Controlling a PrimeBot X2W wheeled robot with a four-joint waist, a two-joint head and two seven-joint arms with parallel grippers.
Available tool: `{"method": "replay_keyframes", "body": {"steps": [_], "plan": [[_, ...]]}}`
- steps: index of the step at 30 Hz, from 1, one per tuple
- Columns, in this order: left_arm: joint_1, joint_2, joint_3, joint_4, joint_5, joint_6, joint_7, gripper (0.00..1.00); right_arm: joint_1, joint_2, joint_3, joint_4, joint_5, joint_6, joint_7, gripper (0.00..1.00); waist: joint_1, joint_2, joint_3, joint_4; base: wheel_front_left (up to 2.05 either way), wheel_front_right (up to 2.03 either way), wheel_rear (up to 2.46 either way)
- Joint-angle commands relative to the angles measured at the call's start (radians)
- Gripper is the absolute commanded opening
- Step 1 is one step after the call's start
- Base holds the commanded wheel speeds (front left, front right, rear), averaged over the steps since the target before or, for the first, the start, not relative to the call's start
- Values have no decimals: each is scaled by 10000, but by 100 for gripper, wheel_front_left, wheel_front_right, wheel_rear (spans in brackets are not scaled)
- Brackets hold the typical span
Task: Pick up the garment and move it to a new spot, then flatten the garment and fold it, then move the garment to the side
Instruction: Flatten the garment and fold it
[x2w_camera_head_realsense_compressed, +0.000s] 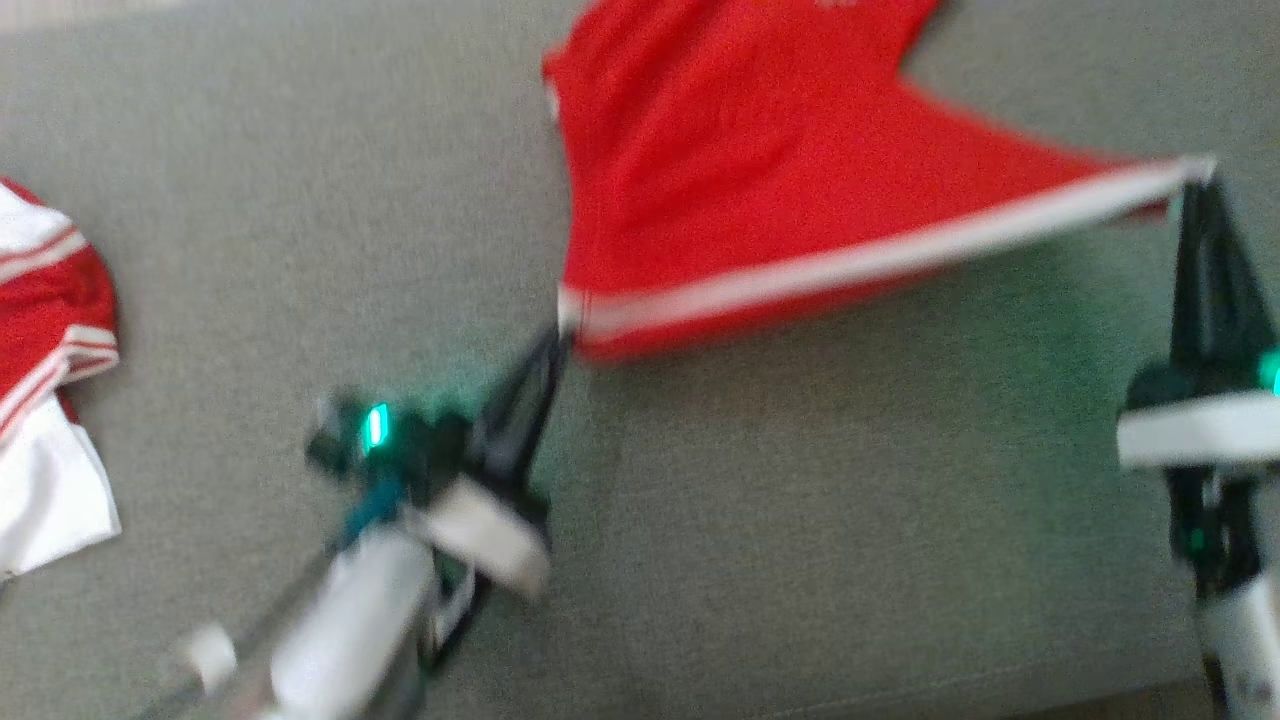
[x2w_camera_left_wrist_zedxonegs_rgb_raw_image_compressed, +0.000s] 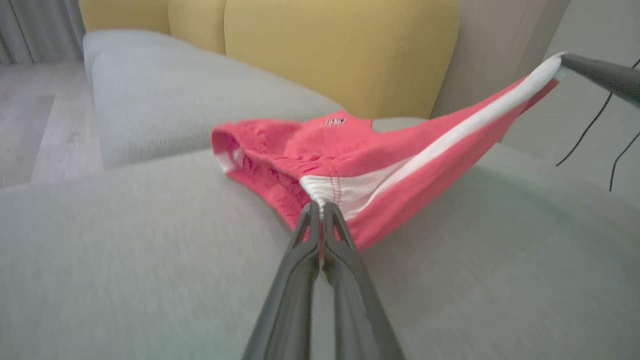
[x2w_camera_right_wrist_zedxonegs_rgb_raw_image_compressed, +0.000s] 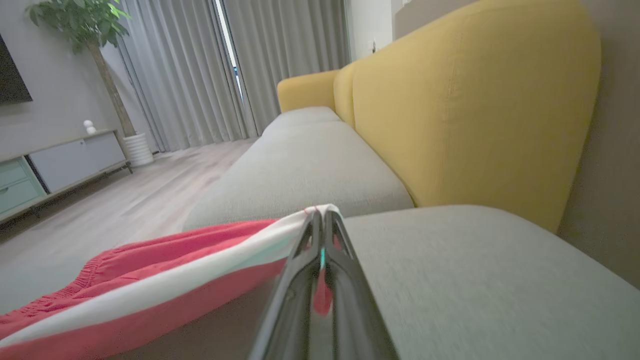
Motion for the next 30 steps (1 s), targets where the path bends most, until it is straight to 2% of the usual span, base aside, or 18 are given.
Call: {"method": "replay_keyframes", "body": {"steps": [1,6,9,10,15,18,22,26,30], "plan": [[489,259,322,-389,16,153,-41,0,465,-154,111,-579,-116,77,35,0,3,0,-820,-160,0,0,0],[2745,249,279,-1049,22,531,-41,0,2687,-141,-184,-1936,-217,77,835,0,3,0,-1676,-67,0,0,0],[3831,351,187,-1624,-28,732,-41,0,4040,-111,-484,-3038,-186,77,1410,0,3,0,-1961,107,0,0,0],[4404,472,139,-2099,-84,874,-28,0,4837,-12,-857,-3794,-229,77,1710,0,3,0,-2085,279,0,0,0],[5025,710,178,-3567,-315,1131,391,0,5889,447,-1697,-5353,-486,77,2386,0,3,0,-2057,673,0,0,0],[4726,441,218,-4194,-770,988,810,0,5628,493,-1869,-5615,-685,77,2679,0,3,0,-1807,936,0,0,0],[3584,-116,191,-4212,-1203,654,1366,0,4447,219,-1777,-5103,-1082,77,2852,0,3,0,-1349,1218,0,0,0],[2219,-773,308,-3500,-1577,517,1823,0,2923,-190,-1588,-3985,-1402,77,2931,0,3,0,-888,1434,0,0,0],[941,-1110,645,-2422,-1867,548,2006,0,1276,-437,-1225,-2796,-1365,77,2981,0,3,0,-367,1533,0,0,0]]}}
